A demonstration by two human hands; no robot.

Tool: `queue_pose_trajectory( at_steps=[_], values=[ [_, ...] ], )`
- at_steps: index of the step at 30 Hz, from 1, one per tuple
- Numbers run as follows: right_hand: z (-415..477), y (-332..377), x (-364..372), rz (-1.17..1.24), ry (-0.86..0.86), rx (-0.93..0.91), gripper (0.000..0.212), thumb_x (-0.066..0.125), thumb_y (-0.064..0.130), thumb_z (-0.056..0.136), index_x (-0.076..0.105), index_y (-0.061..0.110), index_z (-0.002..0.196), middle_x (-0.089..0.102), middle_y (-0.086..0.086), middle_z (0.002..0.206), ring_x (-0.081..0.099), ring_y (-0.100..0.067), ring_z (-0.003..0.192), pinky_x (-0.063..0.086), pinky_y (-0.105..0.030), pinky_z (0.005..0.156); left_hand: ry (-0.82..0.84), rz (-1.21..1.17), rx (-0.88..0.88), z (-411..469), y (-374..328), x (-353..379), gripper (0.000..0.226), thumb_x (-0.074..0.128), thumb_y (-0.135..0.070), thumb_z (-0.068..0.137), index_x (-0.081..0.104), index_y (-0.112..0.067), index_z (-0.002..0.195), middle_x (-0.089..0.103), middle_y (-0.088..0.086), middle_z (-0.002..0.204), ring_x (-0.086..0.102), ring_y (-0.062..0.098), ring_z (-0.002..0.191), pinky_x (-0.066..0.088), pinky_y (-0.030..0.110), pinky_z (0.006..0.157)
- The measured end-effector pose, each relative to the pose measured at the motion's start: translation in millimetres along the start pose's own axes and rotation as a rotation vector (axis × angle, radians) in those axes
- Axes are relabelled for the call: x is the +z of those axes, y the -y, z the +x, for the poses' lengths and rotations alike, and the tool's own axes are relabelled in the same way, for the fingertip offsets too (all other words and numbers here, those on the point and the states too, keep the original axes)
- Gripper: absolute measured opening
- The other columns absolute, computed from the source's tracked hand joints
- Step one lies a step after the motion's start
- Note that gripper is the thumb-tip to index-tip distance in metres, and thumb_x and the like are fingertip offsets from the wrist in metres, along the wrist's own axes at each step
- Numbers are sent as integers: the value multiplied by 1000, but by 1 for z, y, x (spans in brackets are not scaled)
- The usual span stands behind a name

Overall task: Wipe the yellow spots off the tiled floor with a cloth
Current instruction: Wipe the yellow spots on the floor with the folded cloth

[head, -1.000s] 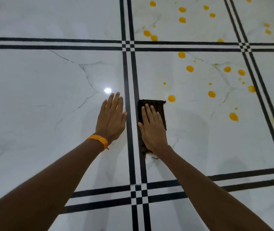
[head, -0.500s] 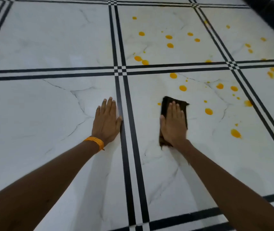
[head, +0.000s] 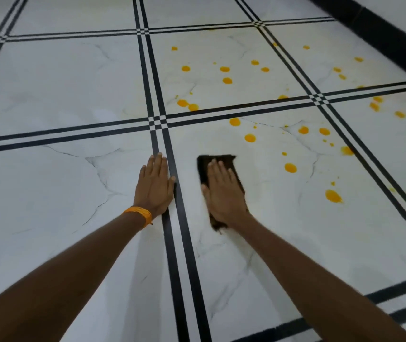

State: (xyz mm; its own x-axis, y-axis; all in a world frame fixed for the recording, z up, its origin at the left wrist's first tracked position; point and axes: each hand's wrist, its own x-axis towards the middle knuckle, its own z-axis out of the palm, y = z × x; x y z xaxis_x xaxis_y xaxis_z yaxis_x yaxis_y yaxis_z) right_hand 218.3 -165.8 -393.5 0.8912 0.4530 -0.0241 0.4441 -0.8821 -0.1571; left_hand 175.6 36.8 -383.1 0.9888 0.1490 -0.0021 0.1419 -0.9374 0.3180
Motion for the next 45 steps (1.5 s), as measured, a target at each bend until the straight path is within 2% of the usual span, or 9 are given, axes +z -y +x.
queue_pose_trajectory(
  at_steps=[4, 10, 13, 16, 22, 28, 34, 39, 45],
  values=[
    [-71, -26, 2, 8, 14, -247, 65, 20, 44, 106, 19, 8, 160, 15, -6, 168, 11, -21, 156, 13, -42, 126, 31, 24, 14, 9, 1, 12, 58, 26, -31, 107, 15, -6, 158, 12, 12, 166, 6, 30, 154, 9, 48, 125],
    [38, -16, -8, 6, -69, 167, 74, 5, 46, 99, 15, 4, 160, 14, -13, 168, 12, -27, 156, 8, -43, 127, -39, 80, 32, 18, 15, 23, 64, 16, -41, 103, 16, -8, 158, 14, 8, 166, 8, 27, 154, 9, 49, 125],
    [1, 16, 4, -8, 7, -91, 66, 15, 44, 105, 13, 7, 161, 12, -10, 169, 8, -24, 157, 9, -43, 127, -24, 97, 39, 21, 19, 27, 64, 15, -42, 103, 12, -10, 159, 11, 7, 167, 5, 24, 154, 7, 48, 125],
    [-59, -27, -2, 15, 8, -256, 64, 27, 43, 105, 19, 11, 161, 16, -4, 169, 10, -20, 157, 15, -44, 126, -22, 104, 50, 22, 12, 29, 65, 15, -43, 103, 10, -11, 159, 9, 6, 167, 3, 24, 155, 7, 47, 125],
    [42, -39, -9, -1, -82, 213, 72, 13, 45, 101, 20, 3, 158, 22, -15, 166, 18, -28, 155, 12, -44, 126, -23, 97, 38, 27, 12, 25, 64, 17, -41, 103, 12, -10, 159, 11, 7, 167, 5, 24, 154, 7, 48, 125],
    [-69, -44, 2, -1, 6, -210, 65, 27, 45, 106, 19, 11, 161, 16, -3, 169, 10, -18, 157, 15, -43, 126, 2, 124, 56, 25, 18, 25, 66, 13, -42, 102, 9, -9, 159, 8, 8, 167, 2, 24, 155, 6, 48, 125],
    [-48, -75, 1, -1, -112, 188, 67, 27, 43, 102, 28, 4, 157, 24, -10, 166, 22, -25, 154, 13, -41, 125, -52, 157, 46, 20, 7, 20, 66, 18, -39, 100, 21, -3, 156, 19, 15, 164, 12, 32, 153, 10, 53, 124],
    [-147, -97, -7, 22, -14, -109, 64, 34, 43, 106, 22, 11, 160, 18, -3, 169, 12, -18, 156, 16, -42, 126, 39, 63, 188, 15, -80, 49, 71, 13, -42, 99, 17, -1, 156, 14, 16, 165, 9, 29, 154, 4, 46, 125],
    [-123, -220, -27, -1, -139, 526, 72, 18, 48, 102, 22, 3, 159, 24, -14, 166, 22, -27, 154, 15, -45, 126, -7, -3, 122, 18, -100, 60, 75, 16, -44, 97, 16, 1, 156, 12, 17, 165, 8, 29, 154, 5, 46, 125]
  ],
)
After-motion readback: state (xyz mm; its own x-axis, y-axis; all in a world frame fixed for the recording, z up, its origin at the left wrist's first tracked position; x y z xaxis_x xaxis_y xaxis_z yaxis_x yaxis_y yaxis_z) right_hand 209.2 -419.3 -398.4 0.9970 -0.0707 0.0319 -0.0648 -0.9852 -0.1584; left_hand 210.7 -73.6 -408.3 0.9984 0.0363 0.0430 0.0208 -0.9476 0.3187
